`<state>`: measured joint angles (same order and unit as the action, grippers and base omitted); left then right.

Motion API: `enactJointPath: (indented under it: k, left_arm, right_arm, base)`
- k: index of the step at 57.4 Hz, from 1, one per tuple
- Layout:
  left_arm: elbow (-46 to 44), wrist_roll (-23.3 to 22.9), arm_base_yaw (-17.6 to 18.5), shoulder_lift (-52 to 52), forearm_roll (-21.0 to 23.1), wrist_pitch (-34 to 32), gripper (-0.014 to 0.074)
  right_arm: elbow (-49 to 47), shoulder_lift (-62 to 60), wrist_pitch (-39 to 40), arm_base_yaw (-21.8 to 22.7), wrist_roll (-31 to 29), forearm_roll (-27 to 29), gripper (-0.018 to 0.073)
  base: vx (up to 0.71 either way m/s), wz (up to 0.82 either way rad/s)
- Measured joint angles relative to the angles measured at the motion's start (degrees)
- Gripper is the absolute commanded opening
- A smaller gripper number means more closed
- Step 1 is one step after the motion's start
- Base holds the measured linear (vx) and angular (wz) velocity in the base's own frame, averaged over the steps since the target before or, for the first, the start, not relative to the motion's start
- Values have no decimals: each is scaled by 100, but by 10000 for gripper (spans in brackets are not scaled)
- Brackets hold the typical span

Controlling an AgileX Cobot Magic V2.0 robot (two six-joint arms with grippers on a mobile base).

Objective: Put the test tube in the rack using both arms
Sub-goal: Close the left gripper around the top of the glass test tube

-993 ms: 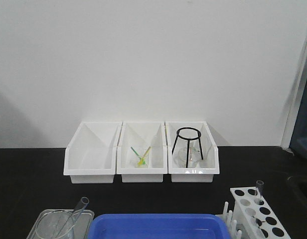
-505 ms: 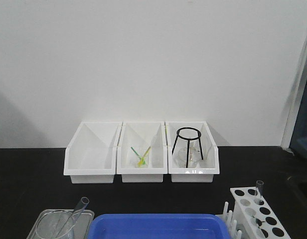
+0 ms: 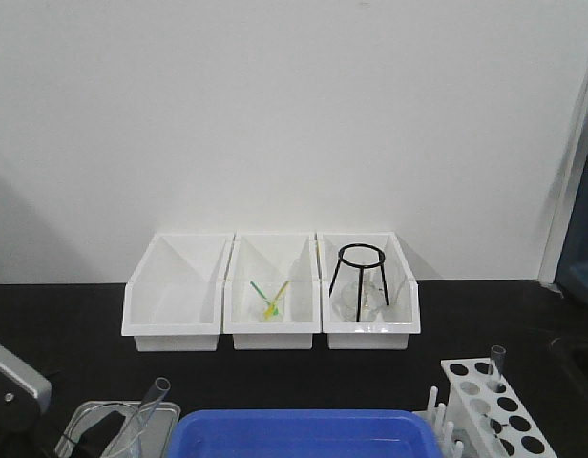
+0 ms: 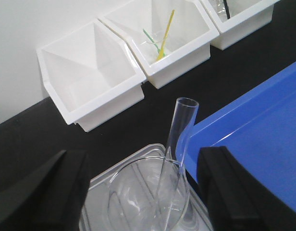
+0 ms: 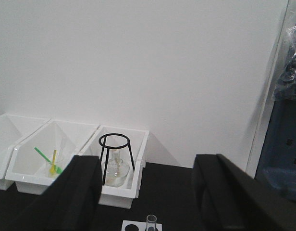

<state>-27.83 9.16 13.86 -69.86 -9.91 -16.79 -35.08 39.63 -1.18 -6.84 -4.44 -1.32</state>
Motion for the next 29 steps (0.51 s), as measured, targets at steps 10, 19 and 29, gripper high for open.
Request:
enactJointPath:
  k: [10, 19, 29]
  left_arm:
    - [-239, 0, 0, -713, -7, -433, 585]
    - [-519, -6, 104, -1098, -13, -523, 585]
    - [-683, -9, 362, -1397, -25, -595, 585]
  right_arm:
    - [0, 0, -2, 0, -5, 0, 449]
    - [0, 0, -2, 0, -17, 0, 449]
    - [0, 0, -2, 0, -22, 0, 449]
  base:
    - [0, 0]
    - [0, 0]
    - [0, 0]
